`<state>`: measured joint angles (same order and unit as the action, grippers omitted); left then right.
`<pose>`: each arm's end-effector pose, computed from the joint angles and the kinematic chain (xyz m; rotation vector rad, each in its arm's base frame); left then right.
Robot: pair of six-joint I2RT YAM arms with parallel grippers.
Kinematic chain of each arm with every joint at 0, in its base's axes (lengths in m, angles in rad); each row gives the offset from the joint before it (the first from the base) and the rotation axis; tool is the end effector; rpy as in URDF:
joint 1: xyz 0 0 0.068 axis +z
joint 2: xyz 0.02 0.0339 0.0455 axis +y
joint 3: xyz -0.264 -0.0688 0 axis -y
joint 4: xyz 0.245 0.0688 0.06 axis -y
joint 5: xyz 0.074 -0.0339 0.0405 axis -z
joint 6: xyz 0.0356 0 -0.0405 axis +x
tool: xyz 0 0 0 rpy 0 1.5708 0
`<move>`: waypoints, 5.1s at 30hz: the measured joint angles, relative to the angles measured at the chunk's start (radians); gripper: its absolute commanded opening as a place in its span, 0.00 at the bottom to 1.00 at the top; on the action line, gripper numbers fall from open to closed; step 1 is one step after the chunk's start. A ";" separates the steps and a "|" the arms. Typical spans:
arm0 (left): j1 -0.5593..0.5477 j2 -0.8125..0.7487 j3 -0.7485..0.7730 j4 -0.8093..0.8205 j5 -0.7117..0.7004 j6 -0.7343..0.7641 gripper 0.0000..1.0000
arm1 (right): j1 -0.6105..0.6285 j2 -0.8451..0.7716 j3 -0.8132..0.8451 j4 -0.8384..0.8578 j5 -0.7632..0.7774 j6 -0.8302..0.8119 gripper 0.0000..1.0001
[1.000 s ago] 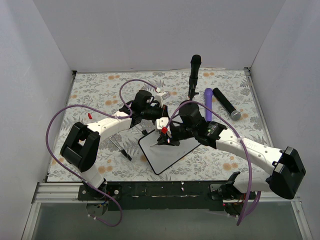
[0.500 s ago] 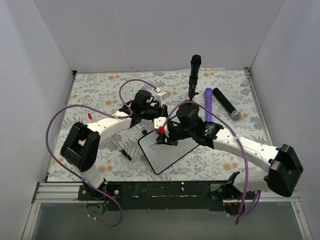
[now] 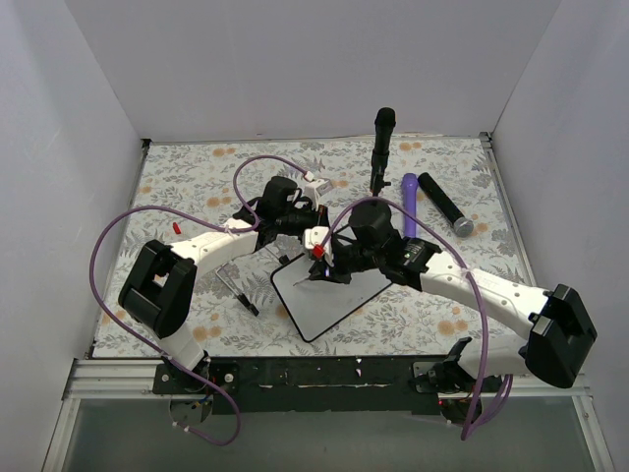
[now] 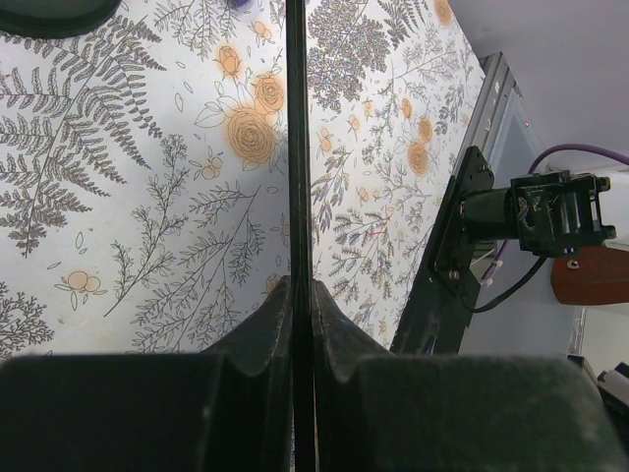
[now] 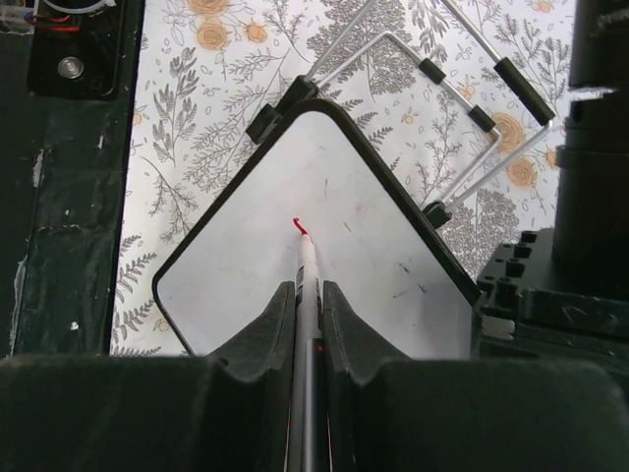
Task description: Write a sentence on the whiteboard
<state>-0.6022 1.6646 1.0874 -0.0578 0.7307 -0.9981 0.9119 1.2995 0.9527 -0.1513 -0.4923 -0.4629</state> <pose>0.2863 -0.2256 0.2333 -0.0180 2.5628 -1.5828 0.1659 0.2417 0.2907 -1.5554 1.4064 0.7824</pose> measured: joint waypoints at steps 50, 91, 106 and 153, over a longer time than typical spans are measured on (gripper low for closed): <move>0.004 0.000 0.000 0.003 0.011 0.022 0.00 | -0.062 -0.011 -0.105 -0.053 -0.117 -0.051 0.01; 0.004 0.000 0.000 -0.001 0.022 0.029 0.00 | -0.155 -0.043 -0.063 -0.034 -0.113 0.023 0.01; 0.005 0.000 0.000 -0.002 0.022 0.032 0.00 | -0.162 -0.053 -0.087 -0.032 -0.128 -0.010 0.01; 0.005 0.000 0.000 -0.011 0.037 0.045 0.00 | -0.266 -0.097 -0.051 -0.103 -0.332 -0.060 0.01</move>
<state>-0.5976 1.6646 1.0874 -0.0685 0.7673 -0.9527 0.6464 1.2026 0.9020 -0.2543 -0.8242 -0.5228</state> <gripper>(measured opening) 0.052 0.184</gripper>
